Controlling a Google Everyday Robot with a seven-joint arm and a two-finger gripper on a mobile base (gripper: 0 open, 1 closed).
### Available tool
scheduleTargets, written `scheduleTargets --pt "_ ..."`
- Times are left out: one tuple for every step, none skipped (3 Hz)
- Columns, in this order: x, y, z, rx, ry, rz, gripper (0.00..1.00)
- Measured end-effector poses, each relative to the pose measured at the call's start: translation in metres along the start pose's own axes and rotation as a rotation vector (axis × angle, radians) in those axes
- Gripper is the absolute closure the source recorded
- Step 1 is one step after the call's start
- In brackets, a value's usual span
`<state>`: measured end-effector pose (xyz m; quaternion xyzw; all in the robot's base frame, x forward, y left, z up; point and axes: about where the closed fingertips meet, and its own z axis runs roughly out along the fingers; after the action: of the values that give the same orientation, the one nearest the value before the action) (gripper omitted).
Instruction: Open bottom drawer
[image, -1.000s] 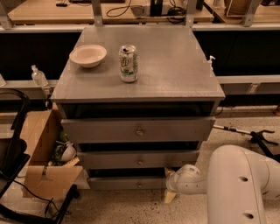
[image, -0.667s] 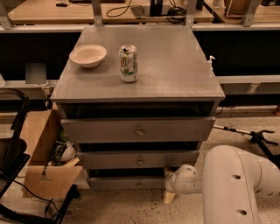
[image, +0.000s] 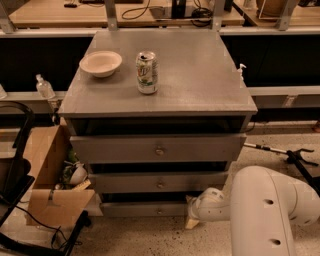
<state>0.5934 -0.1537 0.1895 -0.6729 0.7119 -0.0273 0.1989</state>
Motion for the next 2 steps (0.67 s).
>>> scheduleTargets --pt "0.0006 0.0115 0.0171 -0.035 0.014 0.015 0.52" --pt "0.0002 0.0125 0.0174 -0.040 0.016 0.017 0.76"
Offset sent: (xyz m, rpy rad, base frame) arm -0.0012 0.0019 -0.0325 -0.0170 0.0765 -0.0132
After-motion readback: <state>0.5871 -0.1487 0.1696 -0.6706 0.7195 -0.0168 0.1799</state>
